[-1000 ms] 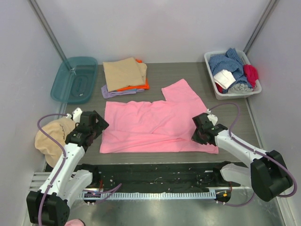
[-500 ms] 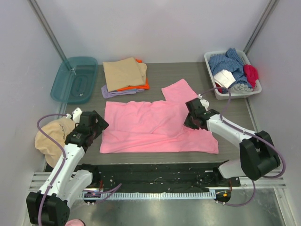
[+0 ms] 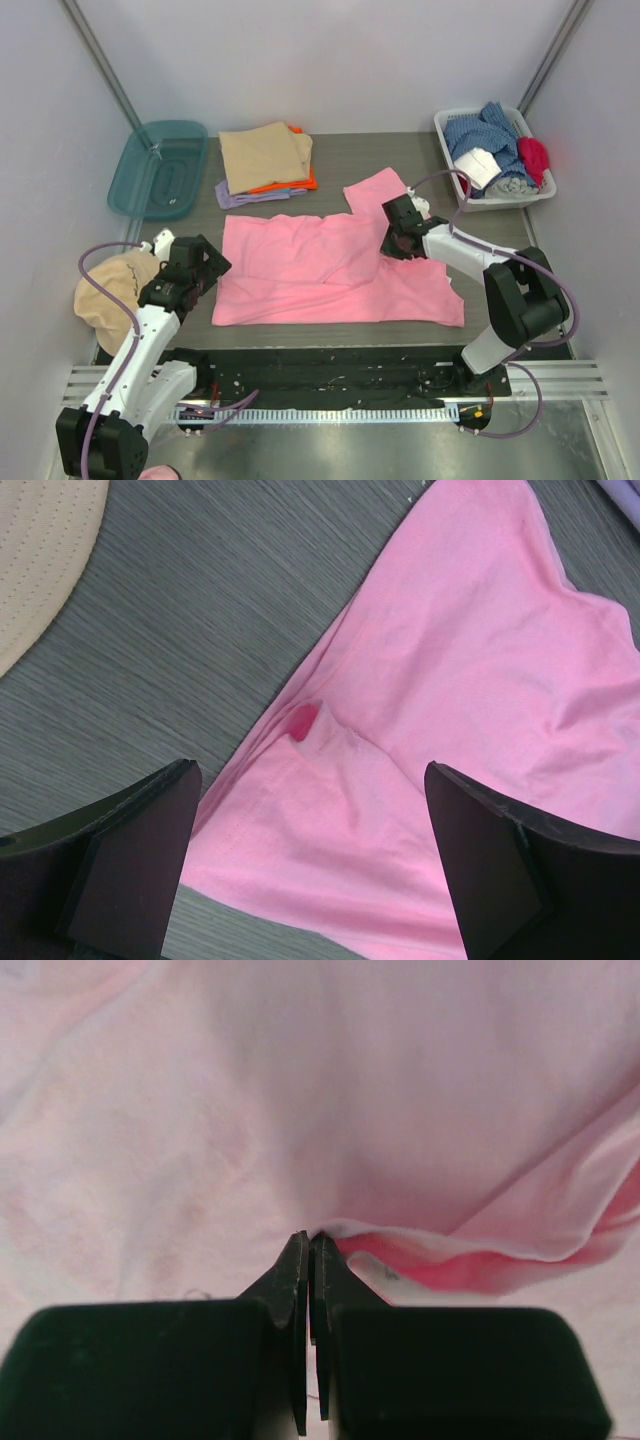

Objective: Fold and stack the t-shirts
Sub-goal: Fold the tshirt

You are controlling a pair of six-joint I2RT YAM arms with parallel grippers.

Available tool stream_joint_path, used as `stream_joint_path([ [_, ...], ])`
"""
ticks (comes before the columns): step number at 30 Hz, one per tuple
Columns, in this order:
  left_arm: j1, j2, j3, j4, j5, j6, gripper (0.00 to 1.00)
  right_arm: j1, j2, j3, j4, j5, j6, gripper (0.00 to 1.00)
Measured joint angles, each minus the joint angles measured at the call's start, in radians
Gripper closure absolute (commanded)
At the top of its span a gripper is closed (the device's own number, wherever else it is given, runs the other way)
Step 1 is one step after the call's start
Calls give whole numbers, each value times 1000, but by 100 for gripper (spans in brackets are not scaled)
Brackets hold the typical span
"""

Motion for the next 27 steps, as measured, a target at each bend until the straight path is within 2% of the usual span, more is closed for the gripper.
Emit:
stream_joint_path([
  [2, 0, 0, 0, 0, 0, 0, 0, 0, 30, 30, 7, -2, -8, 95],
  [4, 0, 0, 0, -1, 0, 0, 0, 0, 60, 58, 14, -6, -20, 87],
  [5, 0, 0, 0, -1, 0, 0, 0, 0, 75, 71, 17, -10, -26, 72],
  [7, 0, 0, 0, -1, 0, 0, 0, 0, 99, 92, 24, -18, -33, 59],
  [8, 0, 0, 0, -1, 0, 0, 0, 0, 108, 99, 27, -23, -42, 47],
  [9, 0, 0, -1, -1, 0, 0, 0, 0, 112, 103, 30, -27, -46, 44],
  [12, 0, -3, -8, -2, 0, 0, 0, 0, 119, 119, 32, -44, -68, 40],
  [17, 0, -3, -16, -4, 2, 2, 0, 0, 97, 132, 20, -39, -102, 40],
  [23, 0, 22, -16, 18, 34, 46, 0, 0, -79, 107, -40, 10, -134, 39],
  [27, -34, 76, -16, 64, 64, 71, 0, 0, -209, 13, -66, 13, -136, 40],
])
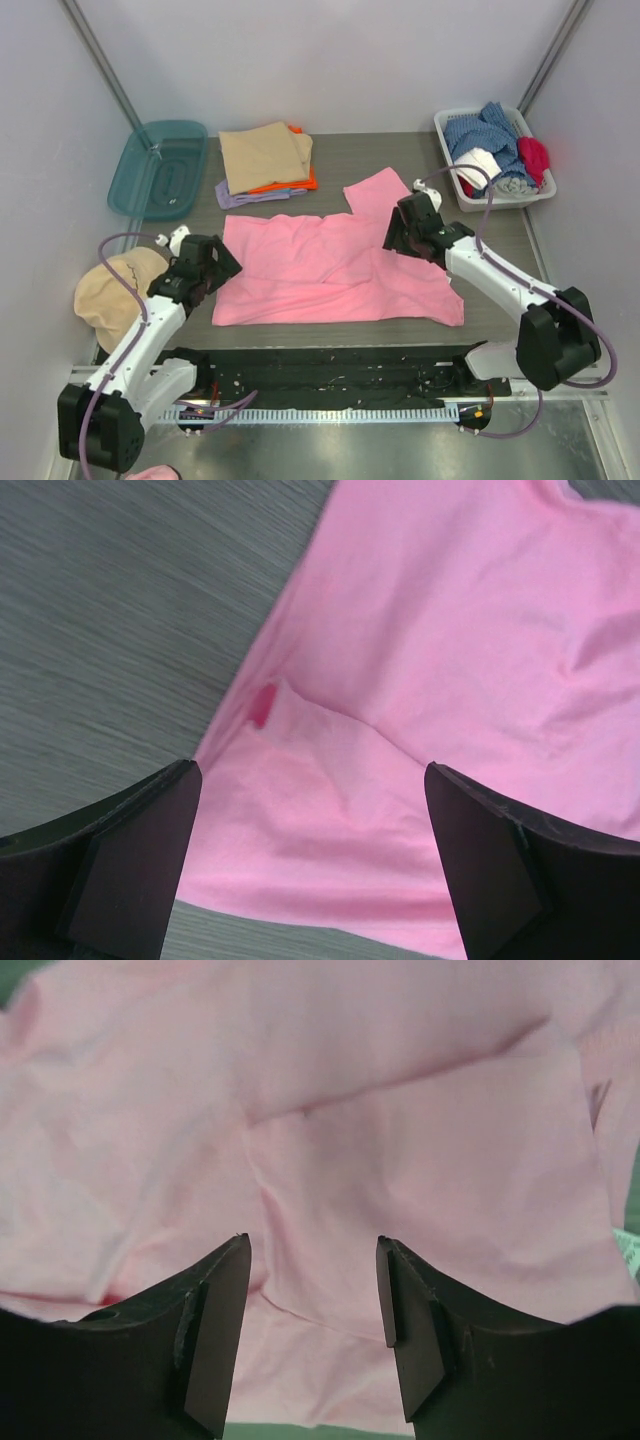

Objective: Fold and stack the t-shirts
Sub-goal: Fold the tshirt

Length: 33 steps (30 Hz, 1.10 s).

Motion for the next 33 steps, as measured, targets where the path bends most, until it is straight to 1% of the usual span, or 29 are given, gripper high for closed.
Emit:
stream_joint_path([
  [6, -164, 77, 0, 62, -10, 3, 0, 1, -89, -212, -50, -51, 6, 40],
  [7, -178, 90, 0, 69, -11, 3, 0, 1, -97, -235, -55, -60, 8, 39],
  [13, -185, 128, 0, 92, -43, 3, 0, 2, -152, -301, -42, -108, 21, 40],
  [19, -185, 150, 0, 97, -79, 7, 0, 5, -155, -384, -2, -126, 42, 40],
  [22, -185, 171, 4, 96, -101, 17, 0, 6, -161, -390, 16, -128, 50, 40],
  [23, -185, 184, 9, 95, -109, 21, 2, 7, -160, -391, 19, -127, 52, 40],
  [26, -185, 235, 29, 94, -132, 26, 11, 10, -157, -391, 29, -128, 55, 40],
  [27, -185, 250, 35, 95, -140, 26, 18, 11, -156, -392, 32, -128, 55, 40],
  [30, -185, 276, 40, 97, -157, 28, 27, 14, -156, -394, 42, -129, 55, 39],
  [33, -185, 288, 40, 97, -172, 30, 34, 14, -156, -395, 46, -130, 56, 40],
])
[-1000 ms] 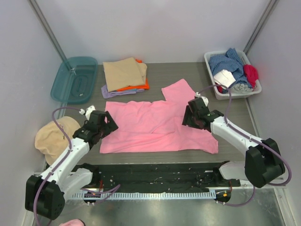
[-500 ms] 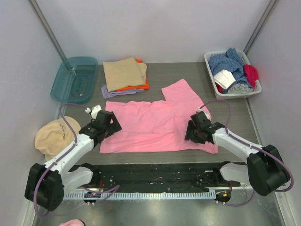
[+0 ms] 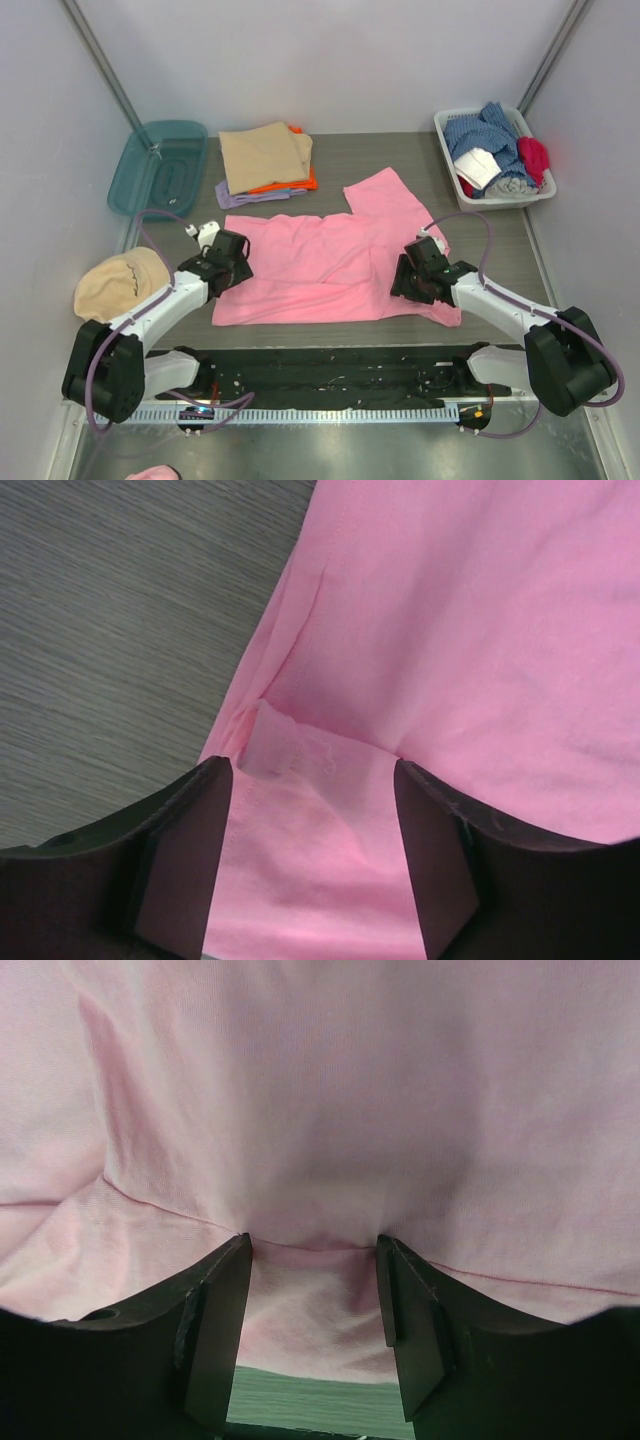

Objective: Fold and stack the t-shirts
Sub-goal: Fold the tshirt

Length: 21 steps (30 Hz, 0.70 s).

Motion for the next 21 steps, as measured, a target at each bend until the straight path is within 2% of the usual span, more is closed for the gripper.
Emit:
stream_joint_path([
  [4, 0, 7, 0, 0, -16, 2, 37, 0, 0, 0, 2, 0, 2, 40],
  [21, 14, 61, 0, 15, -42, -1, 73, 0, 0, -2, 7, 0, 8, 39],
])
